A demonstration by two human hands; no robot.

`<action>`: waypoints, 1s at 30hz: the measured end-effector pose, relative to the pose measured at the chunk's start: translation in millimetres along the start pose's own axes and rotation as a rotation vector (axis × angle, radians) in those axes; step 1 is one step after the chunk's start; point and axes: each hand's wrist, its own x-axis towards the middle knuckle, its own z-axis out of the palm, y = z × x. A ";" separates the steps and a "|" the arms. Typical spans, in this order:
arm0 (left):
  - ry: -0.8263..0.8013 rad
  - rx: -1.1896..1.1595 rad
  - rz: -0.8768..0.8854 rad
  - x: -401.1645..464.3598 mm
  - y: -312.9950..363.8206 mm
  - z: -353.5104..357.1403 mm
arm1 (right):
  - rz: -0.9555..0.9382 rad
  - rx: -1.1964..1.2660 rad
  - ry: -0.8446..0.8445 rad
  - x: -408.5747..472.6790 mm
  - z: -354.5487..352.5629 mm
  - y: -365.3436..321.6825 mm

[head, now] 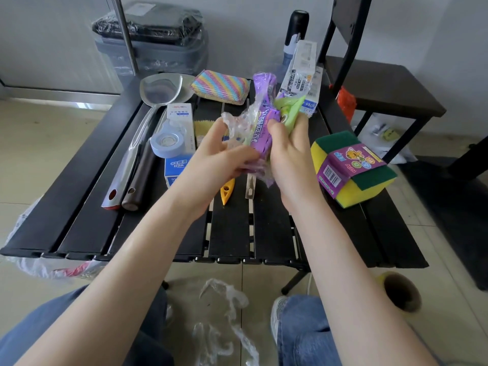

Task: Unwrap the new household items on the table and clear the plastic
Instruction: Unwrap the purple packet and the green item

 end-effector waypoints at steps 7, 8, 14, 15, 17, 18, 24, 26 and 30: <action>-0.021 0.114 0.033 -0.9 -4.8 -4.6 | 0.068 0.019 -0.161 1.0 -2.9 -2.6; -0.032 0.133 0.028 -1.1 -4.7 -3.8 | 0.060 0.030 -0.141 0.9 -2.4 0.0; 0.013 0.255 0.003 -2.5 -1.9 -3.1 | 0.033 0.005 -0.034 9.3 -13.4 0.9; 0.046 0.259 -0.003 -3.1 0.3 -6.1 | 0.044 0.035 -0.012 12.6 -20.7 -1.2; 0.121 0.293 0.015 -3.9 5.2 -13.6 | 0.065 0.094 -0.007 17.3 -32.3 -4.7; 0.163 0.310 0.033 -3.9 6.9 -16.5 | 0.078 0.104 -0.024 17.3 -34.8 -6.0; 0.398 0.108 0.092 8.6 10.8 -28.1 | 0.186 0.047 -0.254 7.9 -27.8 -8.2; 0.386 -0.055 0.062 12.7 14.7 -33.0 | 0.211 0.056 -0.328 6.1 -29.5 -11.5; 0.397 -0.161 0.072 11.3 17.2 -32.5 | 0.260 0.124 -0.468 3.3 -38.0 -19.3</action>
